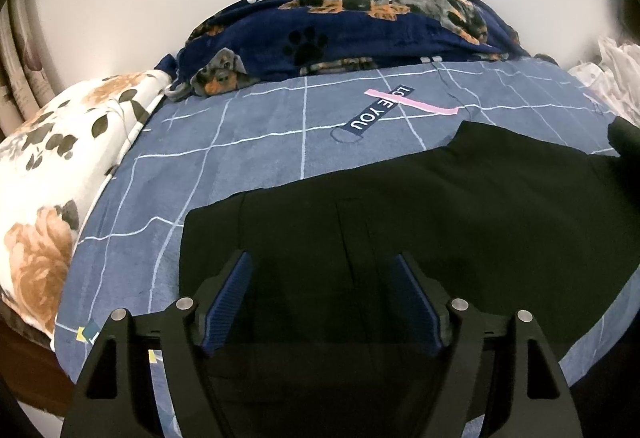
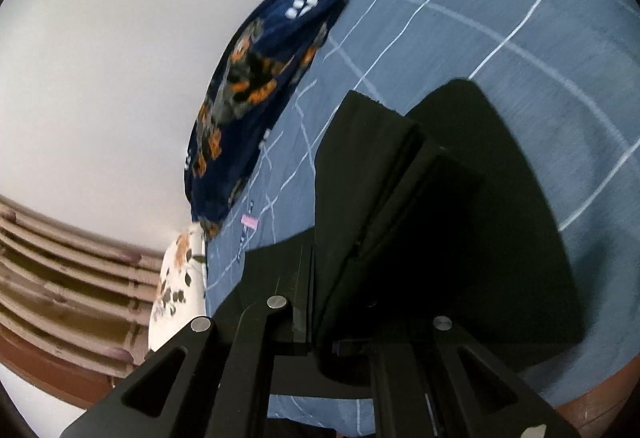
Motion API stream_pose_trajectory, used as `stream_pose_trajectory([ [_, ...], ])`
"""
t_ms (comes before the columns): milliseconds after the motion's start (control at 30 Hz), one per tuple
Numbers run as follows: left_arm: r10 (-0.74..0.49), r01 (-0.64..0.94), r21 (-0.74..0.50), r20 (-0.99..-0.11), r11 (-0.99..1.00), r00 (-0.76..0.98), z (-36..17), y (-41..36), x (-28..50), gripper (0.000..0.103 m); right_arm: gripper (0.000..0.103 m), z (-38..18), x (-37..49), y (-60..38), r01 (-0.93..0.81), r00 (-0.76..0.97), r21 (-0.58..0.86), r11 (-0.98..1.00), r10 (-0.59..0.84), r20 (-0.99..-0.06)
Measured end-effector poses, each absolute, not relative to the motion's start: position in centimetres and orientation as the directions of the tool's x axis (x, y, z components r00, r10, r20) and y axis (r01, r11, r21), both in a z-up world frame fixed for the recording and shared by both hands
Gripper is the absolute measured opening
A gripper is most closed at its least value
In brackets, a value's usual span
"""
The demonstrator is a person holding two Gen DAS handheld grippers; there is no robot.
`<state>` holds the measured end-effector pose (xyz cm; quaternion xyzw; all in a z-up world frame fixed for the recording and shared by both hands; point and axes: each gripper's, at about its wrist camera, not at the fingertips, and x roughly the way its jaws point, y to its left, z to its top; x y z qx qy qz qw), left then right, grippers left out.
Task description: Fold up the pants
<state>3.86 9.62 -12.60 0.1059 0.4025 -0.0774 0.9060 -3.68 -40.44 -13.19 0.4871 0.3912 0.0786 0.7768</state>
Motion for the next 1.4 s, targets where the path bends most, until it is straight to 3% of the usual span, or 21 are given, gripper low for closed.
stream_pose_trajectory([
  [600,-0.063,0.238,0.125,-0.755,0.963,0.653,-12.9,9.3,3.8,0.078,0.007,-13.3,-0.9,-33.0,0.189,0.583,0.788,0.586,0.578,-0.57],
  [1400,-0.066,0.241,0.118,-0.767,0.963,0.639,-13.0,9.2,3.9,0.08,0.009,-12.6,0.1,-27.9,0.092,0.516,0.67,0.737,0.54,-0.665],
])
